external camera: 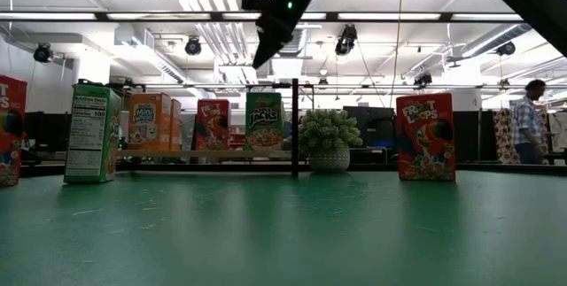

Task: Stack cereal on shelf
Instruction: Put the top red cereal box on the shelf aligned with the other red cereal box

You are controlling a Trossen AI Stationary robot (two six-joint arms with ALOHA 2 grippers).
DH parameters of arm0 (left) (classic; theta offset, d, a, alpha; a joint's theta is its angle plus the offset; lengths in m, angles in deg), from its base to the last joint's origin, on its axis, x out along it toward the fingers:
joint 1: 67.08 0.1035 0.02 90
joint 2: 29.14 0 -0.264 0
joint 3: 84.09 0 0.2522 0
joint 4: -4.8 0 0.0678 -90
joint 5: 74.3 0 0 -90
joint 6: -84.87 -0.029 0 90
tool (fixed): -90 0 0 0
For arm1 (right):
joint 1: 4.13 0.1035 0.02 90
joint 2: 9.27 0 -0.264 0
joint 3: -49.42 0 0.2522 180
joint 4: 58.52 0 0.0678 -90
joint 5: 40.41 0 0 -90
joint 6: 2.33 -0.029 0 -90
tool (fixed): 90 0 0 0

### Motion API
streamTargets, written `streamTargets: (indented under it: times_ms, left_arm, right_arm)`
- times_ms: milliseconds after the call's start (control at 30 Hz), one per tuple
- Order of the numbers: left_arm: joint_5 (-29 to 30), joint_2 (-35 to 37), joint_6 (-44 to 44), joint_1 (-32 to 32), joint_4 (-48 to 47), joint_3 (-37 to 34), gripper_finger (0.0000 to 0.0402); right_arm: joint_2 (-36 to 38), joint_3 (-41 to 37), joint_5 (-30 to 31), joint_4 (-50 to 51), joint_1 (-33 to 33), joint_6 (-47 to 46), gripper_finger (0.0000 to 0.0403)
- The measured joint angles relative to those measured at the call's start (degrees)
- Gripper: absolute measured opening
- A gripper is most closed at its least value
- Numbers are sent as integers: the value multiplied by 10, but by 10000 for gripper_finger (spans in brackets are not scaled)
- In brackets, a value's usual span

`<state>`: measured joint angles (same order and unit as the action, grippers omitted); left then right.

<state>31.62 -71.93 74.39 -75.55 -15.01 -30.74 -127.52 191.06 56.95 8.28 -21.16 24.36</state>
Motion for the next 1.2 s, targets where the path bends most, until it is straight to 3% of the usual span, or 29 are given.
streamTargets:
  times_ms: [167, 333, 500, 900, 1200]
  left_arm:
    - [0, 0, 0, 0, 0, 0, 0]
    - [0, 0, 1, 0, 0, 0, 0]
    - [0, 0, 5, 0, 0, 0, 0]
    - [0, 0, 11, 0, -9, 0, 0]
    - [0, 0, 11, 0, -10, 0, 0]
  right_arm:
    - [25, 1, -19, 16, 30, -28, 13]
    - [31, 0, -111, -9, 59, -53, 13]
    - [31, -18, -121, -7, 89, -57, 13]
    - [30, -19, -149, 239, 132, -185, 13]
    - [48, -29, -149, 276, 149, -237, 13]
